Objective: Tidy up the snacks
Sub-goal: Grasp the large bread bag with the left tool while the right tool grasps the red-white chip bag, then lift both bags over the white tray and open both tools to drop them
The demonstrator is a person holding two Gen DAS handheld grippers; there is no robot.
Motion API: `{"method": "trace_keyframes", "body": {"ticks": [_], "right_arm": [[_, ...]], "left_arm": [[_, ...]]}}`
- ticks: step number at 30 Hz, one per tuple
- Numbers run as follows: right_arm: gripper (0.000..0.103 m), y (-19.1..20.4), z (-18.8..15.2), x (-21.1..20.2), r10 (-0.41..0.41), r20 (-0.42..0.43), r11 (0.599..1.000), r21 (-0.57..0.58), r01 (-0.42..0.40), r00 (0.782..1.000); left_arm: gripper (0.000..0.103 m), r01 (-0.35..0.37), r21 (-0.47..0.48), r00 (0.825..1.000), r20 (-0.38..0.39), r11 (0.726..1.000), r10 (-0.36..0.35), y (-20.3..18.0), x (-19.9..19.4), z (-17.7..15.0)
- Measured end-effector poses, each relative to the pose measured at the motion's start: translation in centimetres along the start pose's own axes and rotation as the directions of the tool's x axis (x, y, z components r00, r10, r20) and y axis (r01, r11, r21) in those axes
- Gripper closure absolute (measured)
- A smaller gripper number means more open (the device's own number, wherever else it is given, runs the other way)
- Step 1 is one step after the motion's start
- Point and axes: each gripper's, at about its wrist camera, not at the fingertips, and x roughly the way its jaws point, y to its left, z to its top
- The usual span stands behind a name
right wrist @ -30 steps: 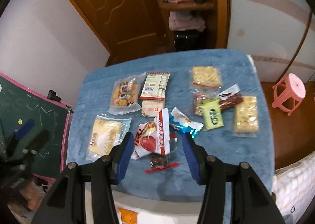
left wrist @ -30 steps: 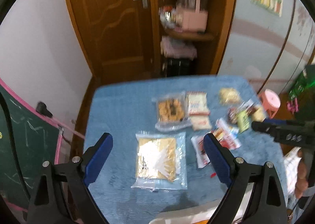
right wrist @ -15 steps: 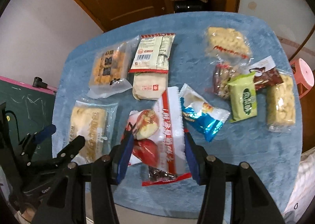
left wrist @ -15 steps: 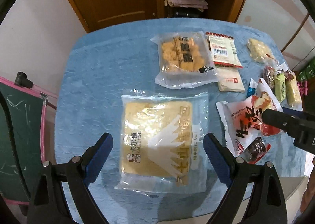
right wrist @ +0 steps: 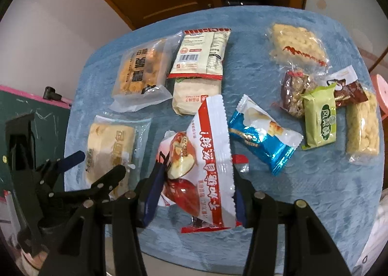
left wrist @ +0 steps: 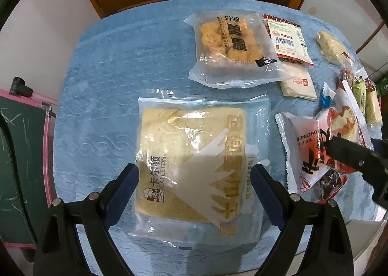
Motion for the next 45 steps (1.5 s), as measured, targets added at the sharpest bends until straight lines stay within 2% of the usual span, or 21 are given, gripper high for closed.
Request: {"method": "trace_keyframes", "body": {"ticks": [2, 4, 7, 11, 13, 15, 17, 18, 19, 20, 21, 30, 35, 41, 45], "right_arm": [[0.061, 0.4, -0.3, -0.2, -0.009, 0.009, 1.000, -0.017, 0.009, 1.000], [0.064, 0.8, -0.8, -0.4, -0.017, 0.026, 0.999, -0.032, 0.018, 1.000], [0.067, 1.1, -1.1, -0.8, -0.017, 0.036, 0.999, -0.041, 0.018, 0.999], [0.071, 1.5, -1.7, -1.4, -0.030, 0.048, 0.998, -0.059, 0.032, 0.998], [0.072, 1.5, -1.9, -2.0, -0.036, 0.061, 0.997, -0.063, 0.040, 0.997], [0.073, 1.3, -2.0, -2.6, -0.032, 0.073, 0.998, -0.058, 0.036, 0.997], [0.073, 1.2, -2.4, -3.1, -0.029, 0.084, 0.998, -0.057, 0.034, 0.996], [0.074, 1.1, -2.5, -3.5, -0.028, 0.091, 0.998, -0.055, 0.033, 0.995], [0.074, 1.1, -2.5, -3.9, -0.029, 0.098, 0.998, -0.054, 0.035, 0.995], [0.074, 1.1, -2.6, -4.2, -0.030, 0.106, 0.998, -0.054, 0.036, 0.994], [0.074, 1.1, -2.6, -4.5, -0.030, 0.111, 0.998, -0.053, 0.036, 0.993], [0.075, 1.0, -3.9, -7.7, -0.029, 0.164, 0.998, -0.054, 0.039, 0.986], [0.075, 0.8, -4.3, -9.4, -0.019, 0.191, 0.998, -0.047, 0.028, 0.981], [0.075, 0.5, -5.2, -12.9, 0.007, 0.257, 0.999, -0.036, 0.002, 0.966], [0.075, 0.8, -6.5, -16.3, 0.018, 0.309, 0.999, -0.049, -0.003, 0.951]], "left_arm": [[0.010, -0.008, -0.001, 1.000, -0.014, 1.000, 0.008, 0.0, 0.3, 0.3], [0.005, -0.026, -0.001, 0.999, -0.032, 1.000, 0.026, -0.2, 0.8, 0.5], [0.003, -0.061, 0.014, 0.997, -0.049, 0.998, 0.062, -1.0, 1.3, 0.5], [0.004, -0.101, 0.034, 0.994, -0.041, 0.994, 0.102, -2.1, 1.6, 0.5], [0.009, -0.095, 0.024, 0.995, -0.033, 0.995, 0.095, -2.0, 1.6, 0.5], [0.019, -0.075, 0.009, 0.997, -0.012, 0.997, 0.075, -1.8, 1.1, 0.4], [0.043, -0.035, 0.015, 0.999, 0.006, 0.999, 0.035, -2.0, 0.4, 0.4], [0.049, -0.020, 0.018, 1.000, 0.011, 1.000, 0.020, -2.0, 0.0, 0.2], [0.060, -0.007, 0.021, 1.000, 0.019, 1.000, 0.006, -2.0, -0.6, 0.1], [0.082, 0.004, 0.024, 1.000, 0.028, 1.000, -0.005, -2.2, -1.0, 0.0], [0.098, 0.036, 0.031, 0.998, 0.042, 0.999, -0.037, -2.5, -1.7, 0.0], [0.099, 0.099, 0.001, 0.992, 0.076, 0.995, -0.099, -1.8, -3.5, -1.1], [0.099, 0.125, 0.017, 0.982, 0.142, 0.992, -0.126, -1.3, -7.5, -1.8], [0.101, 0.175, 0.061, 0.942, 0.281, 0.983, -0.186, -1.1, -15.5, -3.7], [0.101, 0.212, 0.112, 0.902, 0.360, 0.971, -0.238, -1.1, -21.1, -5.9]]}}
